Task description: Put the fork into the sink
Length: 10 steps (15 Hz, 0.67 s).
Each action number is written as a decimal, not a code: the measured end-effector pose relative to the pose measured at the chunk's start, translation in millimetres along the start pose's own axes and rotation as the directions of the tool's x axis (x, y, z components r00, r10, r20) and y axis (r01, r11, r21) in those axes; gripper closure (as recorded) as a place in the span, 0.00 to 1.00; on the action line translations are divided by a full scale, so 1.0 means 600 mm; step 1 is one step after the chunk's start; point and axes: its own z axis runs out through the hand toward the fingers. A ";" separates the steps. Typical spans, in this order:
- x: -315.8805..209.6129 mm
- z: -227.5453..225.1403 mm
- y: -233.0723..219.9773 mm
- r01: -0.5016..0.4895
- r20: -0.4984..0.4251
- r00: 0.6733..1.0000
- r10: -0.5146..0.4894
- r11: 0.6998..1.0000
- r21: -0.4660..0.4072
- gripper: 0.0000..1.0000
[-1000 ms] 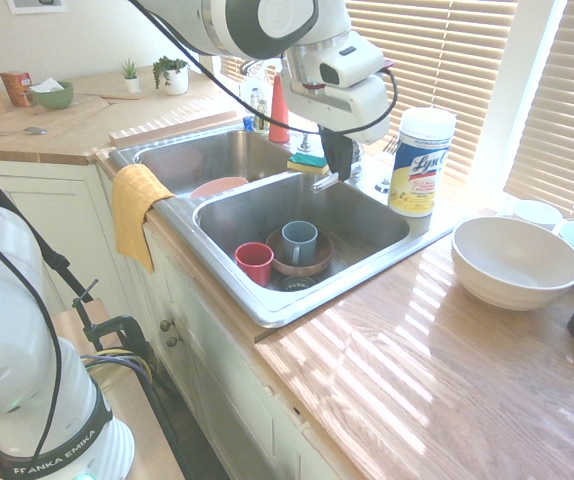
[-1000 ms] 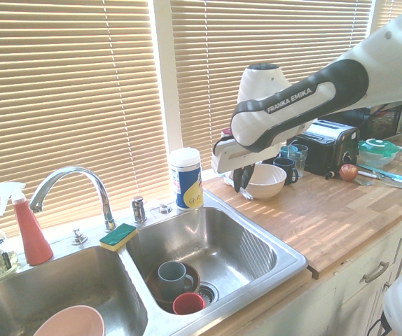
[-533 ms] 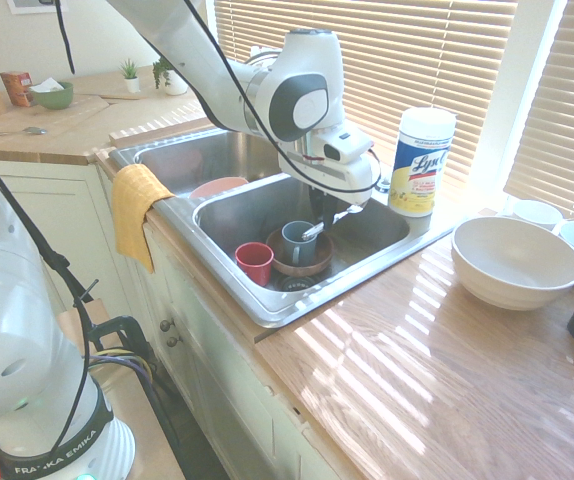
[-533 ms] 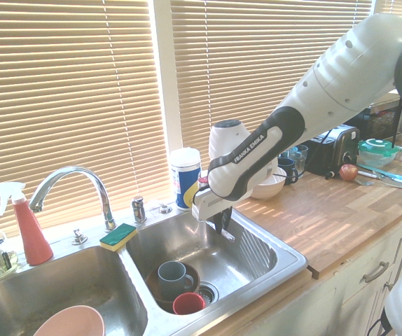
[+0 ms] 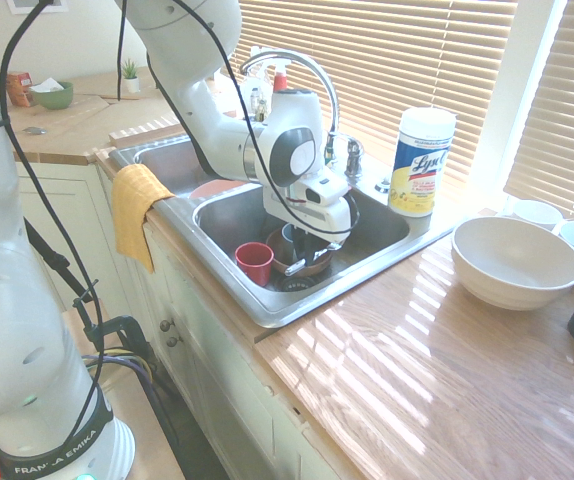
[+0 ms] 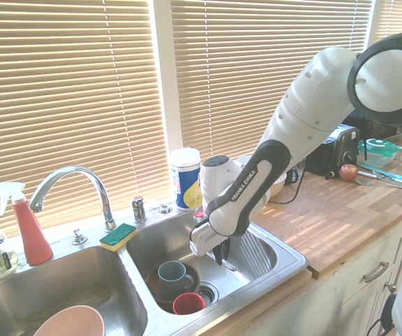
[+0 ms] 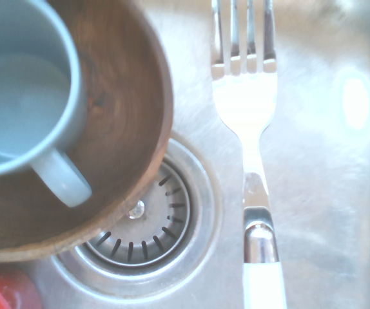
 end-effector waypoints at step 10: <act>-0.038 0.086 -0.031 -0.007 0.034 0.999 0.009 0.998 -0.067 0.00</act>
